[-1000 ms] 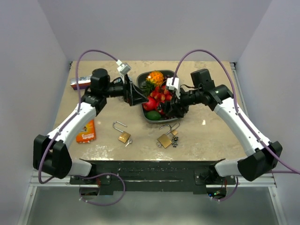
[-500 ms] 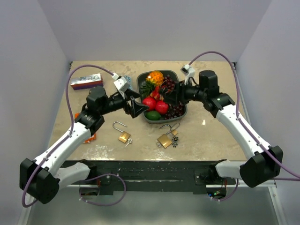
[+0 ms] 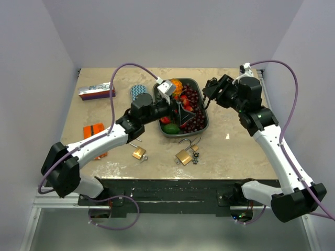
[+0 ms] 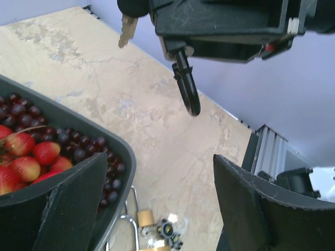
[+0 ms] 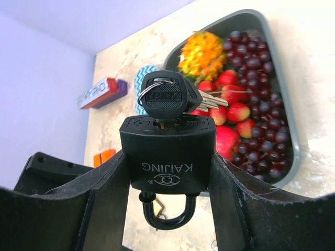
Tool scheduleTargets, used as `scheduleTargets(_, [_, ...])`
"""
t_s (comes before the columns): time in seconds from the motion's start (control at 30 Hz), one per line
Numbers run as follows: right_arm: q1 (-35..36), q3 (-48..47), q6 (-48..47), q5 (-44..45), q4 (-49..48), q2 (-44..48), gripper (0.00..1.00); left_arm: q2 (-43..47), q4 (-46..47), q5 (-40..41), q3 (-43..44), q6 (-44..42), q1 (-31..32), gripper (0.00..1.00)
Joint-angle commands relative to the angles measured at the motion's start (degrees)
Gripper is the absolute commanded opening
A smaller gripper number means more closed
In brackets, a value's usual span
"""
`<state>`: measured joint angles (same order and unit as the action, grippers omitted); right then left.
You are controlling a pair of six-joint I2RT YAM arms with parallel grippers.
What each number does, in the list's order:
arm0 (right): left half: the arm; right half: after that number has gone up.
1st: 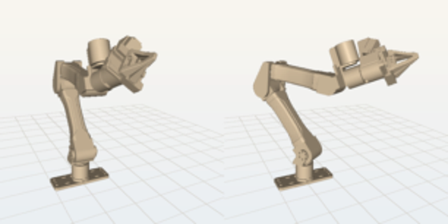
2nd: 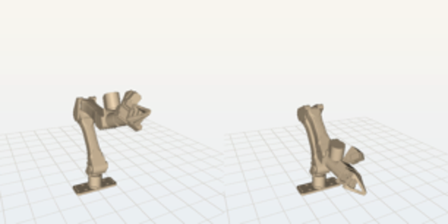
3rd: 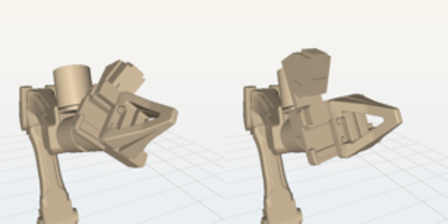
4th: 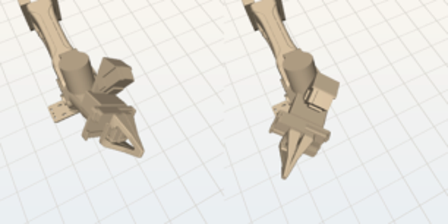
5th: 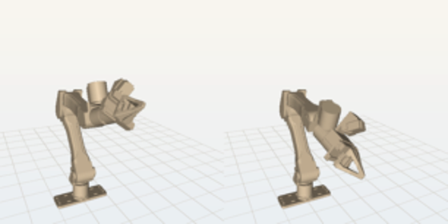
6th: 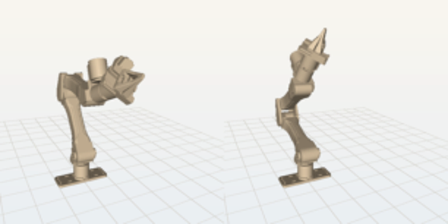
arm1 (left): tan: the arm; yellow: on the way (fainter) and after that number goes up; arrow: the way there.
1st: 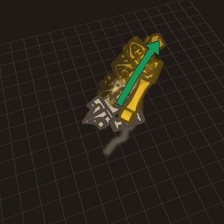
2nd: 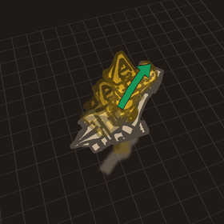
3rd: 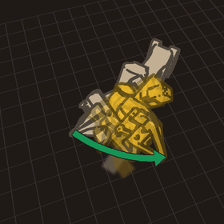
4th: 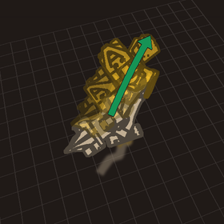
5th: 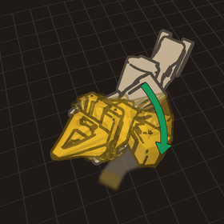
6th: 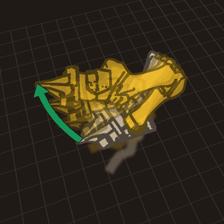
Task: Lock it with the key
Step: Pick up the lock from the center of the board.
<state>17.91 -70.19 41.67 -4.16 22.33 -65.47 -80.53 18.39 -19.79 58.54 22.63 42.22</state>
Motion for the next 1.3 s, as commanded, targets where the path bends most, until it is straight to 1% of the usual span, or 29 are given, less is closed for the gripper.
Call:
scheduleTargets(0.0, [-0.60,-5.13,3.68,5.13,-1.76,2.81,0.00,-3.57,7.62,5.46,6.58,2.60,3.22,0.85])
scheduleTargets(0.07, [-0.60,-5.39,3.68,5.74,-1.58,2.72,0.00,-5.50,7.71,7.47,8.68,1.89,5.58,0.83])
scheduleTargets(0.13, [-0.60,-5.04,3.86,6.36,-1.50,2.81,0.00,-6.83,7.45,8.89,9.74,1.71,6.65,0.81])
scheduleTargets(0.17, [-0.68,-5.04,3.86,6.54,-1.50,2.89,0.00,-8.14,7.19,10.81,10.97,1.80,7.43,0.78])
scheduleTargets(0.23, [-0.60,-4.87,3.86,6.45,-1.76,2.98,0.00,-9.55,5.96,12.05,12.20,1.71,7.70,0.75])
scheduleTargets(0.3, [-0.60,-4.95,3.59,6.10,-2.20,3.07,0.00,-11.66,4.03,13.20,14.57,1.89,7.79,0.70])
scheduleTargets(0.37, [-0.60,-4.95,3.59,6.01,-2.55,3.07,0.00,-13.41,2.97,13.29,16.42,2.50,7.71,0.65])
scheduleTargets(0.5, [-0.60,-4.78,3.77,5.13,-3.34,2.98,0.00,-15.00,2.61,13.11,17.66,3.21,8.14,0.60])
scheduleTargets(0.53, [-0.68,-4.86,3.77,5.04,-3.34,3.07,0.00,-15.35,2.61,13.11,18.09,3.29,8.23,0.57])
scheduleTargets(0.6, [-0.60,-4.95,3.86,4.95,-3.43,2.89,0.00,-16.23,2.61,13.37,18.45,4.08,8.50,0.54])
scheduleTargets(0.63, [-0.68,-4.78,3.86,4.95,-3.43,2.98,0.00,-16.58,2.53,13.55,18.88,4.43,8.50,0.50])
scheduleTargets(0.73, [-0.60,-4.69,4.21,4.78,-3.61,2.72,0.00,-17.64,2.35,14.43,20.20,4.26,8.67,0.43])
scheduleTargets(0.8, [-0.60,-4.51,4.21,4.60,-3.69,2.72,0.00,-18.25,2.35,14.87,20.91,4.00,8.67,0.40])
scheduleTargets(0.9, [-0.60,-4.07,4.56,4.69,-3.87,2.89,0.00,-18.87,2.17,15.04,22.05,4.09,8.67,0.33])
scheduleTargets(0.93, [-0.60,-3.99,4.56,4.69,-3.96,2.89,0.00,-18.96,2.17,14.87,22.31,4.09,8.67,0.27])
scheduleTargets(1.0, [-0.60,-3.99,4.65,4.69,-4.22,2.81,0.00,-19.22,2.09,15.05,22.40,4.26,8.67,0.19])
scheduleTargets(1.03, [-0.68,-3.99,4.56,4.69,-4.22,2.89,0.00,-19.31,2.00,15.13,22.40,4.35,8.67,0.07])
scheduleTargets(1.07, [-0.60,-3.99,4.56,4.69,-4.31,2.89,0.00,-19.31,1.91,15.22,22.40,4.26,8.67,0.00])
scheduleTargets(1.1, [-0.60,-3.99,4.47,4.69,-4.31,2.98,0.00,-19.22,2.00,15.13,22.32,3.83,8.67,0.00])
scheduleTargets(1.13, [-0.68,-3.90,3.95,4.69,-4.40,2.90,0.07,-19.14,2.00,14.70,22.14,3.47,8.76,0.00])
scheduleTargets(1.17, [-0.69,-3.90,3.51,4.78,-4.40,3.24,0.16,-18.44,2.00,13.56,21.79,3.12,8.59,0.00])
scheduleTargets(1.2, [-0.60,-3.72,3.07,4.52,-4.40,3.42,0.34,-17.82,2.43,12.77,21.35,1.55,8.50,0.00])
scheduleTargets(1.27, [-0.77,-3.72,1.23,5.04,-5.01,4.12,0.56,-15.29,3.40,10.06,18.99,-0.04,7.88,0.00])
